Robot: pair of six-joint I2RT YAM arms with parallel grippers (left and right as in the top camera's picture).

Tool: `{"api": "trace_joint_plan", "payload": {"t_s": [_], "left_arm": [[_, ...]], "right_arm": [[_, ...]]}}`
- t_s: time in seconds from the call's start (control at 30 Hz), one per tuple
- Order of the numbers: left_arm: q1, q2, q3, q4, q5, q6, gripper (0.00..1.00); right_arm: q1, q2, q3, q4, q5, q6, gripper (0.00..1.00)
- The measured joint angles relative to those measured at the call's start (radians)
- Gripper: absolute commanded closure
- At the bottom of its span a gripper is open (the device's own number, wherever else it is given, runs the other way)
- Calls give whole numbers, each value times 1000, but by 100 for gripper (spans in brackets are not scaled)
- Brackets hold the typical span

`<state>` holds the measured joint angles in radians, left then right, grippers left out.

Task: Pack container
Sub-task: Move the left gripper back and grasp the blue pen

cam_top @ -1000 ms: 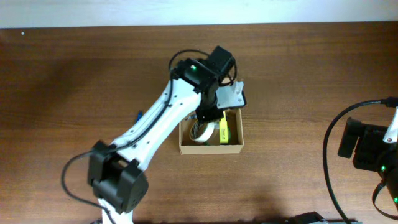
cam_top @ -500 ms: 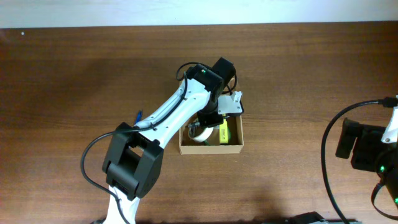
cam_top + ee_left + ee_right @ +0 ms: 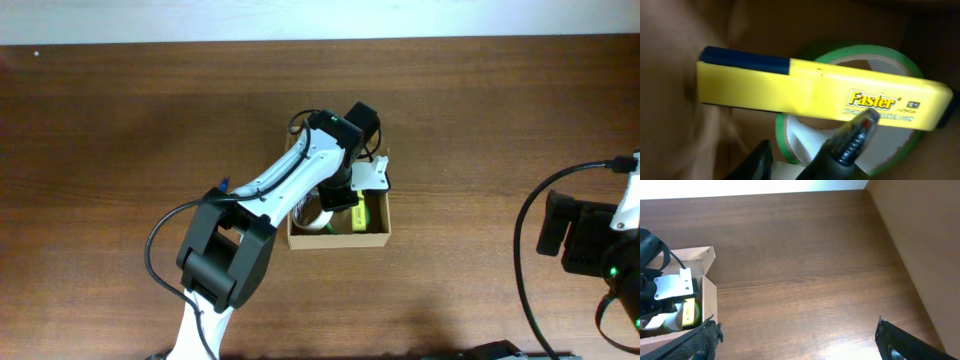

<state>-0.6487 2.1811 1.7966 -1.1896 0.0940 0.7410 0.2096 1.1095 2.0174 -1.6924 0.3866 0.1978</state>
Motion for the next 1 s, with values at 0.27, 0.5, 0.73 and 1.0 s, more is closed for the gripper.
{"api": "trace_joint_plan", "payload": {"t_s": [0.27,0.5,0.73,1.0], "left_arm": [[0,0,156,-105,-4,0,44],[0,-71,267,-120,-18,3,34],[0,-156,272,-177,-70,-37,54],[121,-300,272,-192,-351,-303,87]], "right_arm": [[0,0,0,0,-11,0,1],[0,0,0,0,-31,0,1],[0,0,0,0,-49,0,1],[0,0,0,0,-56,0,1]]}}
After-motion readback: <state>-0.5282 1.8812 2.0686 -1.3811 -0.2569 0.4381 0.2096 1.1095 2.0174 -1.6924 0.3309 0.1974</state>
